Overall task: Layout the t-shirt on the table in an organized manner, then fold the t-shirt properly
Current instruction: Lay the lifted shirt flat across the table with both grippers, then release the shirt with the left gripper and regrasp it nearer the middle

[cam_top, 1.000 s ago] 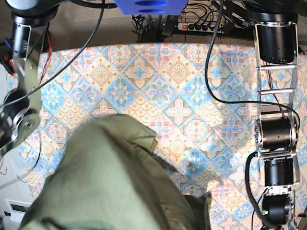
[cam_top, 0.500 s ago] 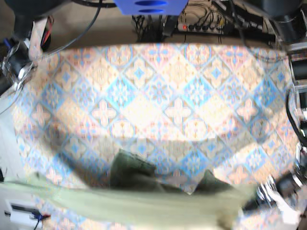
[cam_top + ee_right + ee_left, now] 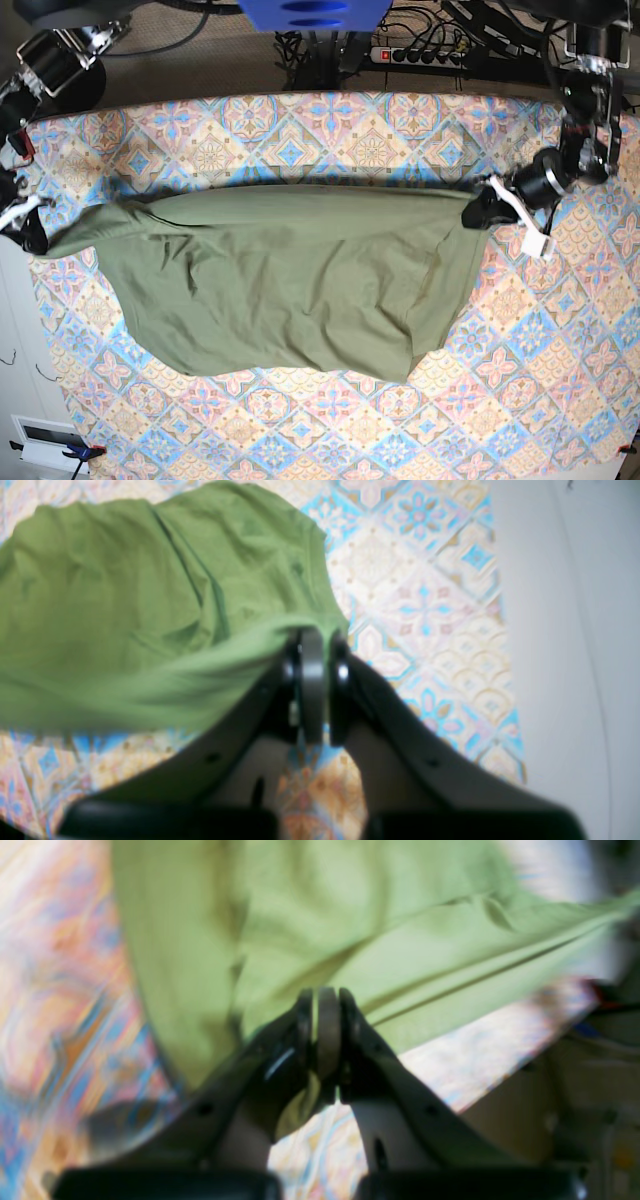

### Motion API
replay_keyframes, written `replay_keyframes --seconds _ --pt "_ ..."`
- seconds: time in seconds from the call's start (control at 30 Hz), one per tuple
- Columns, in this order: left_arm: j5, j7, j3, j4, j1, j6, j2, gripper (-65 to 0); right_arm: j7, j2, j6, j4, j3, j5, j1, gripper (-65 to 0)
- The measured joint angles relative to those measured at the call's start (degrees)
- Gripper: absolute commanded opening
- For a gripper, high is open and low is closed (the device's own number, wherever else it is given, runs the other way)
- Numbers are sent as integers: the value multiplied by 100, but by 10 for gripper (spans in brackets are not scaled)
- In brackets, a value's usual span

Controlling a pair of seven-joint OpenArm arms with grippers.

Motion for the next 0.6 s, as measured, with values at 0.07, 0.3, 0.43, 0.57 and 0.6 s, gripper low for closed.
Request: replay_keyframes --seconds 0.07,0.3,0.43,0.57,0.6 --pt "380 55 48 -17 164 50 254 -650 -114 -31 -59 -35 -13 -240 -131 -645" --pt "796 240 59 -11 782 31 308 -513 -175 -57 -44 -7 26 -131 -361 -645" --pt "739 896 39 42 704 -9 304 -330 -129 -46 -42 -7 15 -70 -345 -645" --pt "732 1110 -153 31 745 -13 315 -240 -131 -44 -42 -4 197 -98 -507 -645" --pt "717 1110 -317 33 737 -15 345 -241 -155 -39 -44 -4 219 -125 -518 -645"
